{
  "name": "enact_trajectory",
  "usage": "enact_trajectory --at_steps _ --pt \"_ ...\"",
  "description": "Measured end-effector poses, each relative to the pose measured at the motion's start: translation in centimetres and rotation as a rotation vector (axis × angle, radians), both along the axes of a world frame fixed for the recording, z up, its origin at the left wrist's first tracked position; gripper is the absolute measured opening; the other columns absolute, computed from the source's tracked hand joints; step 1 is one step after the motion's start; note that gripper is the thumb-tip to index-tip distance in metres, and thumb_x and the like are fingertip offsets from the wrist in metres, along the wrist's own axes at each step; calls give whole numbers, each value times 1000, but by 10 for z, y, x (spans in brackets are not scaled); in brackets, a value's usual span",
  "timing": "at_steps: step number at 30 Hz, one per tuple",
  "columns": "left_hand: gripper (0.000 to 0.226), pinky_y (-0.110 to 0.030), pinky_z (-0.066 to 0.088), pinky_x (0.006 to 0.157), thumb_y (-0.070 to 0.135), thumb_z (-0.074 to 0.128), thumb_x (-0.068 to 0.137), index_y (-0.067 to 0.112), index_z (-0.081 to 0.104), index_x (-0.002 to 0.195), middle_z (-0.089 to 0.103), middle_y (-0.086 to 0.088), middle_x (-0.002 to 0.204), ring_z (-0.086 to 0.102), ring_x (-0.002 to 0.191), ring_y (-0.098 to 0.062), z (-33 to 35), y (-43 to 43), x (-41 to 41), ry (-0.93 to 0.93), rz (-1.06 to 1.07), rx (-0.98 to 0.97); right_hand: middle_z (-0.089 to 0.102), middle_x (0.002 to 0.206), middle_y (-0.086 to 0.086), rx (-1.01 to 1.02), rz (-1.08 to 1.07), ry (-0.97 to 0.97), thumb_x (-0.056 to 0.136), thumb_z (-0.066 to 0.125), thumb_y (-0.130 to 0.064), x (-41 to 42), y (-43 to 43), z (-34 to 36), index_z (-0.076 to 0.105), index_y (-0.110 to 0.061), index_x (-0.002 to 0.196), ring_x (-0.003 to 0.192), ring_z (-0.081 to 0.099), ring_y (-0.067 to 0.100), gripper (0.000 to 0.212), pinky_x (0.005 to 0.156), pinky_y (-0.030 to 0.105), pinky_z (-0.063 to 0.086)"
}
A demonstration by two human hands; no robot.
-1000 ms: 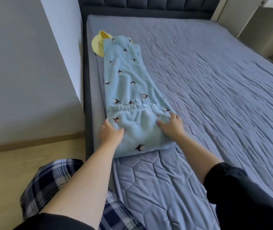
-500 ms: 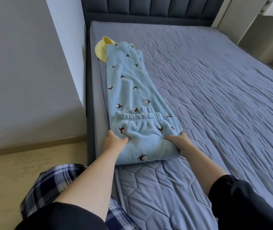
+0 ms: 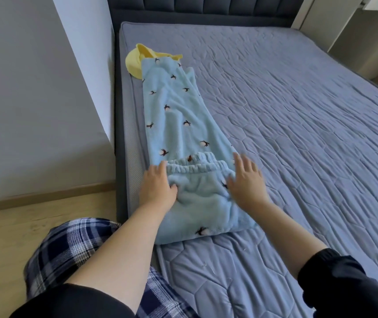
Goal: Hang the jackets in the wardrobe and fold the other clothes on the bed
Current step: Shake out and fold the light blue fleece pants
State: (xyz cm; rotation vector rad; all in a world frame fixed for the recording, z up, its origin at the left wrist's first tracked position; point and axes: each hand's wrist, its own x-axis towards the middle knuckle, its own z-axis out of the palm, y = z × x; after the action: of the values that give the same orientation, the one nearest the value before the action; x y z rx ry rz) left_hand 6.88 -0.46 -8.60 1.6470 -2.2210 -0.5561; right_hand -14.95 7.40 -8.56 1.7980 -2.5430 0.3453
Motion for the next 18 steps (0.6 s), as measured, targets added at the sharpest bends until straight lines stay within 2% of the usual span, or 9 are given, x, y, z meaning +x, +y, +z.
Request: enact_trajectory --at_steps 1,2,4,6,7,9,12,15,18 --pt "61 -38 39 98 19 59 88 17 33 143 40 -9 139 41 124 -28 -2 -2 -2 21 -98 -114 29 152 16 -129 110 26 96 38 -33 9 -4 -2 21 -11 149 140 27 33 60 114 46 24" --pt "61 -38 34 106 15 57 88 17 33 145 38 -6 145 35 131 -26 -4 -4 -4 40 -180 -138 28 153 14 -136 220 41 96 35 -33 15 -7 -7 23 -13 149 141 25 31 58 116 46 20" --pt "59 -36 22 114 15 51 93 21 30 148 23 -1 156 19 143 -20 -13 -4 -3 4 -268 44 11 160 5 128 325 36 100 26 -38 20 -7 -22 11 -23 153 147 6 22 57 118 45 4" --pt "60 -38 14 117 20 44 97 24 19 152 -1 3 161 -1 147 -15 -26 -3 -1 -166 -363 236 -6 161 -3 399 258 -5 101 17 -44 11 -9 -34 -2 -28 152 147 -11 13 57 118 46 -8" --pt "61 -39 12 117 22 41 99 25 13 153 -9 4 160 -8 147 -14 -31 -5 0 -216 -390 267 -7 161 -3 412 214 -32 101 16 -47 8 -14 -36 -3 -28 152 146 -13 13 58 117 46 -10" --pt "60 -43 11 117 26 35 100 26 7 153 -16 5 159 -13 146 -13 -35 -9 0 -228 -381 280 -5 161 -1 285 153 -63 100 18 -49 10 -27 -36 0 -25 153 146 -13 16 61 116 44 -14" --pt "58 -49 7 118 40 26 101 29 2 153 -21 6 158 -19 145 -11 -43 -12 -1 -262 -375 270 -7 159 -4 121 229 -25 96 12 -50 13 -38 -35 2 -25 153 145 -15 13 63 115 41 -14" --pt "63 -51 0 117 55 19 98 32 -4 152 -32 13 151 -25 141 -6 -51 -10 0 -275 -384 323 -9 159 -9 309 379 48 98 15 -50 -14 -31 -40 -1 -32 152 147 -9 14 59 117 42 -11" --pt "69 -49 -3 116 62 19 95 32 -10 151 -39 14 144 -27 140 -7 -57 -6 4 -343 -389 296 1 161 -2 411 115 17 100 20 -50 -43 -36 -37 6 -26 152 147 -5 19 59 117 48 -6"
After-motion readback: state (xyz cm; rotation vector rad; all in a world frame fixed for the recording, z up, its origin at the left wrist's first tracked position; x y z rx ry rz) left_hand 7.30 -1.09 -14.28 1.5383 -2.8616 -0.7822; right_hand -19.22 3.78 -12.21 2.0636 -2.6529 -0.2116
